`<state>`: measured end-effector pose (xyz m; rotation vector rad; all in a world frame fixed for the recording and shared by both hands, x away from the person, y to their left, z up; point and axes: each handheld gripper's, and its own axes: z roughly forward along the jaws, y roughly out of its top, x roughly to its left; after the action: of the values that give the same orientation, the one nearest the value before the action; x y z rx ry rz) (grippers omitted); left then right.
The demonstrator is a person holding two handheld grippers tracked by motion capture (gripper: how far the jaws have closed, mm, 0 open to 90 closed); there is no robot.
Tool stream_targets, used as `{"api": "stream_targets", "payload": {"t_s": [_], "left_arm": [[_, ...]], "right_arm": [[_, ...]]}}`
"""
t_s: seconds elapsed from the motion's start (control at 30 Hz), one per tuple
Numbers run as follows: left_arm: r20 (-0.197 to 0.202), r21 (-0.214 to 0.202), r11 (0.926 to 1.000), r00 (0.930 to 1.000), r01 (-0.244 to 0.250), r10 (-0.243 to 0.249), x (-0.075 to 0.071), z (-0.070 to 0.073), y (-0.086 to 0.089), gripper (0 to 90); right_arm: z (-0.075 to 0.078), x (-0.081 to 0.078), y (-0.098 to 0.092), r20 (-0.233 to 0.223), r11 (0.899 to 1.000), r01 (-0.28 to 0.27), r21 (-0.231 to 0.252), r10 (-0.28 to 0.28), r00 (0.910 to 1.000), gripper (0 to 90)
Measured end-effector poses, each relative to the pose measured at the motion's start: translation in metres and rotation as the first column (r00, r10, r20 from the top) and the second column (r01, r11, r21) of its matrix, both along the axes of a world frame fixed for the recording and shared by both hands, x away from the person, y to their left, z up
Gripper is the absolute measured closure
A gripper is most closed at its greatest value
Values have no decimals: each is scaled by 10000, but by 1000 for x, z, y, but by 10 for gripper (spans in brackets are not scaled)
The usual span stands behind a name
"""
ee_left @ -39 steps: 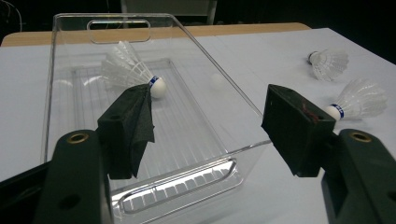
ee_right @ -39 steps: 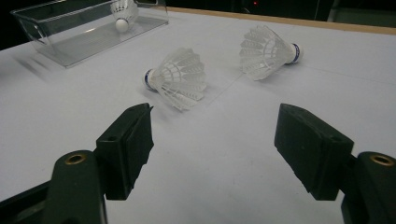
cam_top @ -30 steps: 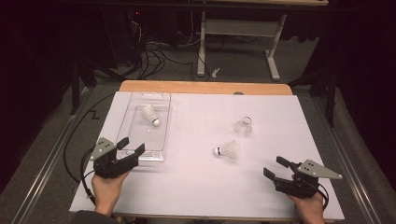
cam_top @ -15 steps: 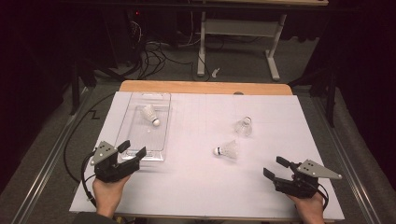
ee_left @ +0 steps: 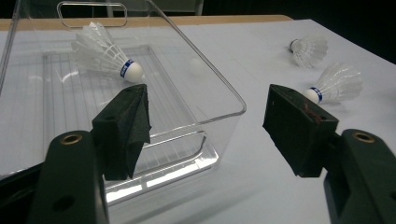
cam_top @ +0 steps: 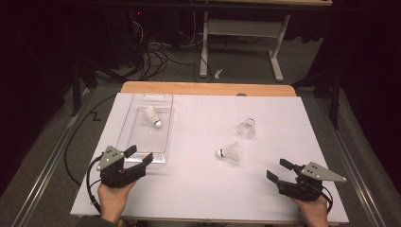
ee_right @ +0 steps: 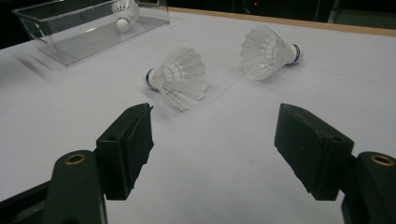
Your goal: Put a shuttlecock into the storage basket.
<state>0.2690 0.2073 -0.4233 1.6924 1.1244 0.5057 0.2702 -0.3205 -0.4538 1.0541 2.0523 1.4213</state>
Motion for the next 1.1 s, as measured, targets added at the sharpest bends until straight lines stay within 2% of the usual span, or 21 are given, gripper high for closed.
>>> {"api": "stream_targets", "payload": {"t_s": [0.27, 0.5, 0.67, 1.1], "left_arm": [[14, -41, 9998, 9998, 178, -178, 1, -1, -5, 326], [3, 92, 9989, 9989, 466, -466, 3, -2, -14, 324], [-76, 264, 9970, 9974, 722, -720, 5, -2, -23, 325], [-126, 392, 9912, 9919, 1264, -1260, 12, -2, -43, 328]], "right_arm": [[0, 0, 0, 2, 10000, -2, -13, 2, 10000, 282], [0, 0, 0, 0, 10000, -3, -5, 3, 10000, 282], [0, 0, 0, -2, 10000, -7, -5, 7, 10000, 282], [0, 0, 0, 1, 10000, -16, 0, 16, 10000, 283]]}}
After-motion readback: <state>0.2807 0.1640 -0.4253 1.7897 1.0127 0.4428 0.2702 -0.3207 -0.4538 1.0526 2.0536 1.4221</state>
